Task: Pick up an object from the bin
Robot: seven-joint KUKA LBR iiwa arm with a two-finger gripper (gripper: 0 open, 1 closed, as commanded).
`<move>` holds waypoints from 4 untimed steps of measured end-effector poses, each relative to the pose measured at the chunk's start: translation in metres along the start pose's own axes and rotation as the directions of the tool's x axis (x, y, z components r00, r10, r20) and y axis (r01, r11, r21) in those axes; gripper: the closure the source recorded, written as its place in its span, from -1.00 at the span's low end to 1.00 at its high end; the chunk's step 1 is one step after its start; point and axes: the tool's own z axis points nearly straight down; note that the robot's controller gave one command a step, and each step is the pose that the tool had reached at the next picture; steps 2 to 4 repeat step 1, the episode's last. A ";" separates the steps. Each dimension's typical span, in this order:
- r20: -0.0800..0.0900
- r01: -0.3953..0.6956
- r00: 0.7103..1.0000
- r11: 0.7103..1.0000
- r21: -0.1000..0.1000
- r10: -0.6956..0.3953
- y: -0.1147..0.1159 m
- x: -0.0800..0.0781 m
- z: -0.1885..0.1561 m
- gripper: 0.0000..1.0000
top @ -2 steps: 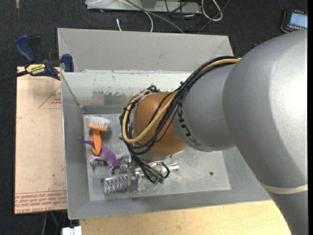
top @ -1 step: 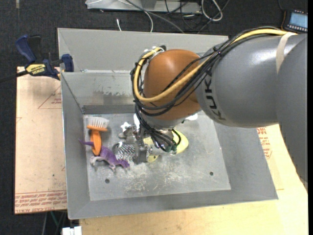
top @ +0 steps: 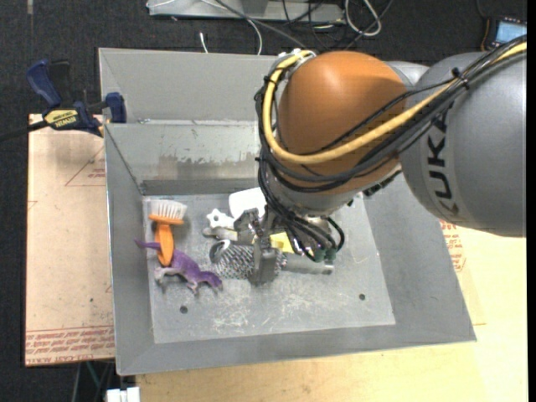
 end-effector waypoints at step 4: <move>0.026 0.017 1.000 1.000 -0.002 -0.017 0.001 -0.013 0.001 1.00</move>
Offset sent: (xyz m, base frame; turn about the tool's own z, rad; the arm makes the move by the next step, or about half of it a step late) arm 0.0132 0.0093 0.0793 -0.1941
